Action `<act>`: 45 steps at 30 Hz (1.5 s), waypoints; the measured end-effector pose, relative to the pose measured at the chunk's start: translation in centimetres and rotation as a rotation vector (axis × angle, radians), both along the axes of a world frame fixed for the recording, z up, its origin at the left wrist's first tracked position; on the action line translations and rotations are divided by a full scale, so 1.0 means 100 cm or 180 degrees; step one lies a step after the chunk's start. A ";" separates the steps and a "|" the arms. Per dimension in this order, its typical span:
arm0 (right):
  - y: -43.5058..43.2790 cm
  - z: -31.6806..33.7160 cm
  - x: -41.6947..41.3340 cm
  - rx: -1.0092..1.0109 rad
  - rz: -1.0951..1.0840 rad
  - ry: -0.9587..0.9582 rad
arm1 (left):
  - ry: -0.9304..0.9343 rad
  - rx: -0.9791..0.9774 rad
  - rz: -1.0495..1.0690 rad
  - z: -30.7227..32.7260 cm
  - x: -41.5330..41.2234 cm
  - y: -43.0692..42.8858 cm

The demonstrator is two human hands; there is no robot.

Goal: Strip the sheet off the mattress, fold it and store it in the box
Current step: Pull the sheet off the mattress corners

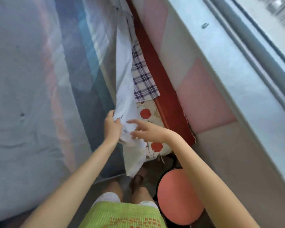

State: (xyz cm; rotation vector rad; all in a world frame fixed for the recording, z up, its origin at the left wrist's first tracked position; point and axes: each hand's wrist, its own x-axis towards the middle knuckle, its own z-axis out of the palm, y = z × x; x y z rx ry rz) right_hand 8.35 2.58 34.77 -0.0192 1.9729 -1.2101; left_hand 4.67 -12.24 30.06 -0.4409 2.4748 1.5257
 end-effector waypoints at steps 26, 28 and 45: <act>-0.152 0.075 -0.112 0.3282 0.0941 0.1506 | -0.1681 0.1770 -0.0187 0.089 0.045 -0.107; -0.125 0.077 -0.120 0.3665 0.1180 0.1508 | -0.1973 0.1802 -0.0293 0.094 0.043 -0.071; 0.030 0.069 -0.130 0.4218 0.0655 0.0631 | -0.1925 0.0755 -0.0942 0.047 0.007 0.051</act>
